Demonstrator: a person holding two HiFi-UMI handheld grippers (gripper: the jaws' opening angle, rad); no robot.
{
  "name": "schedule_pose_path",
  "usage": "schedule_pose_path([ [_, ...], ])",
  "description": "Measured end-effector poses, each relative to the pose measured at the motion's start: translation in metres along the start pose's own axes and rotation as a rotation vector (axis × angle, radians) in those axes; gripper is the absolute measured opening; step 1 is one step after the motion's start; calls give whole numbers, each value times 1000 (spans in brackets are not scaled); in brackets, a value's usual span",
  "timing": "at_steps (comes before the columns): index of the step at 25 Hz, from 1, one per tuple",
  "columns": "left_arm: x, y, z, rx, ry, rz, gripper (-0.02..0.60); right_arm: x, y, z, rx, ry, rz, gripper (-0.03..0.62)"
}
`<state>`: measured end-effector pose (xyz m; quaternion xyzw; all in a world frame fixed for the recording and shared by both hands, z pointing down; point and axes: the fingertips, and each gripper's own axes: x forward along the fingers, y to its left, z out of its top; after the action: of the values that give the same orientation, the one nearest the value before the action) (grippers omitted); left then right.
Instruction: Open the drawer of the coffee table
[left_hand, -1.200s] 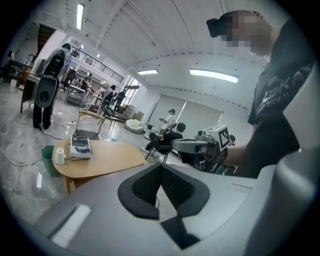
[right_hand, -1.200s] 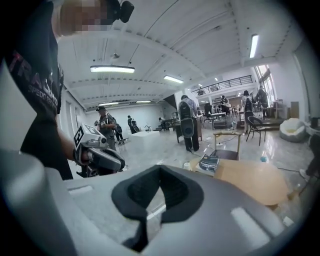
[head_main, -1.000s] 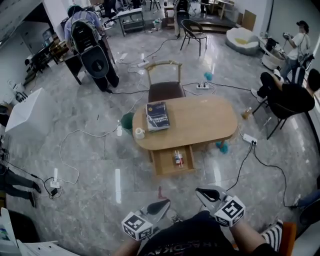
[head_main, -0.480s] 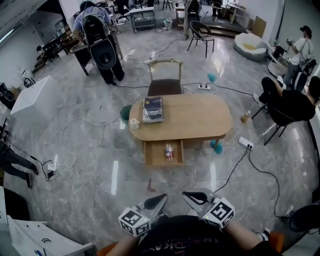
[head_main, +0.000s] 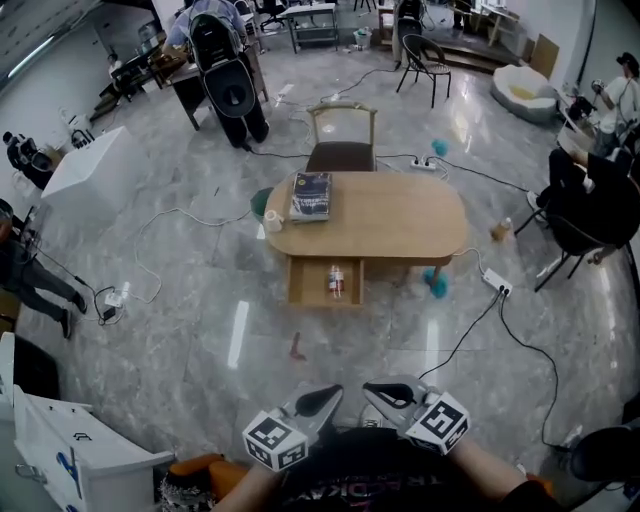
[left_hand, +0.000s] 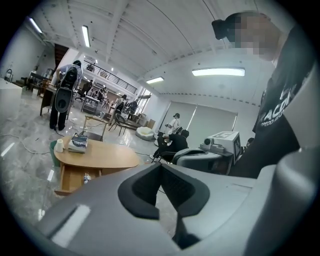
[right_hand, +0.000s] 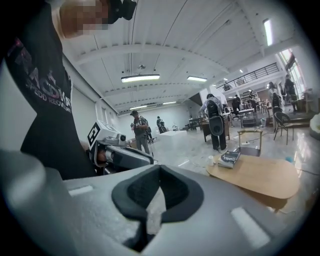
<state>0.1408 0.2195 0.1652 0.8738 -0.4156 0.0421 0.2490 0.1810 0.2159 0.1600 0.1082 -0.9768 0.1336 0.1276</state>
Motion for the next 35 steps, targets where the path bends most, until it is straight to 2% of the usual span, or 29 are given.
schedule_pose_path([
  [5,9,-26,-14,-13,-19,18,6,-23,7,-19,7,21,34,3],
  [10,8,-43,-14,0,-25,25,6,-35,13,-17,1,23,50,3],
  [17,-10,-35,-1,10,-69,65,6,-34,19,-14,-2,9,65,3],
  [25,-7,-43,-10,-19,-69,54,6,-29,22,-14,-7,27,89,2],
  [35,0,-47,-13,-9,-59,44,6,-35,20,-21,-11,25,80,2],
])
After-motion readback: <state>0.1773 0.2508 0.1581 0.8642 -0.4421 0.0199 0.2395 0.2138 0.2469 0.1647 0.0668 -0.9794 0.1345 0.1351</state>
